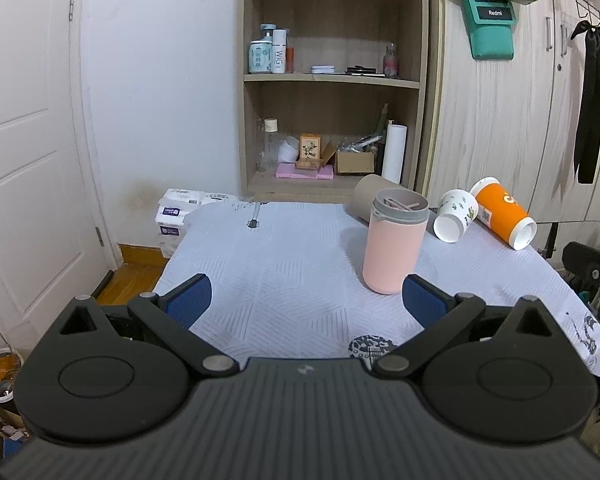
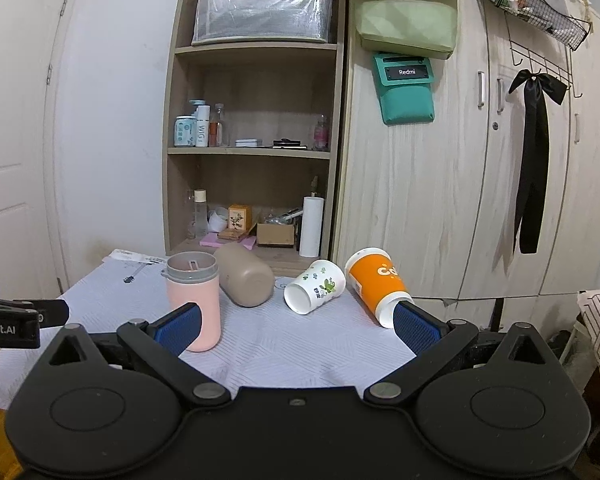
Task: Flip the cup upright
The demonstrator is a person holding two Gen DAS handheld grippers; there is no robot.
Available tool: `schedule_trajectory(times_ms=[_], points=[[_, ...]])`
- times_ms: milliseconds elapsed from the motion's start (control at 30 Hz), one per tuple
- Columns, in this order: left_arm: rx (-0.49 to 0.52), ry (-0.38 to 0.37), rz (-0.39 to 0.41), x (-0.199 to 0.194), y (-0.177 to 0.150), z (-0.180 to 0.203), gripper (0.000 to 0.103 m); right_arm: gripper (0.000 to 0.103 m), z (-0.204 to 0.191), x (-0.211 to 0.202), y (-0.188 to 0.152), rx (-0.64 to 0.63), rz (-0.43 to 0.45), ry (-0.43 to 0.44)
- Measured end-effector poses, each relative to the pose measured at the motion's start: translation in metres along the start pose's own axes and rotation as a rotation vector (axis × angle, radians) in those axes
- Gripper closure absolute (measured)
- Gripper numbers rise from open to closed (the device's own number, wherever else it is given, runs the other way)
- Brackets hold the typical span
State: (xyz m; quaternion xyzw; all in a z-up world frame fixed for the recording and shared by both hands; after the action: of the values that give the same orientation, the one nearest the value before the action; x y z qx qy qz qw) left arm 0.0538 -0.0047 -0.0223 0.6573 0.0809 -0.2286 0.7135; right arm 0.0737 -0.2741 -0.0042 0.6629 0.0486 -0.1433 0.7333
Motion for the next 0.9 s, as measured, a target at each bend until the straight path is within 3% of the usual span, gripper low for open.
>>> schedule_trajectory(times_ms=[900], points=[[-0.012, 0.027, -0.005, 0.0022, -0.0009, -0.0036, 0.000, 0.000, 0.0008, -0.0018, -0.0026, -0.006, 0.003, -0.003]])
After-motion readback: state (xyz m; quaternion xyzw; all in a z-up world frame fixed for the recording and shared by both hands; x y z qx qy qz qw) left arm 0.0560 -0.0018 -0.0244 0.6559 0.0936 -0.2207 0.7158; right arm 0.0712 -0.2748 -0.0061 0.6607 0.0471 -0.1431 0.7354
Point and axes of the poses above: each gripper's, at about its wrist camera, not at the fingertips, and x roughly the way its jaws point, z to its right, y to its top, the point moved 9 cm from there along x, roughly the way its jaws point, and after that the axes turned 15 degrees about -y, right-handed, at the moved point
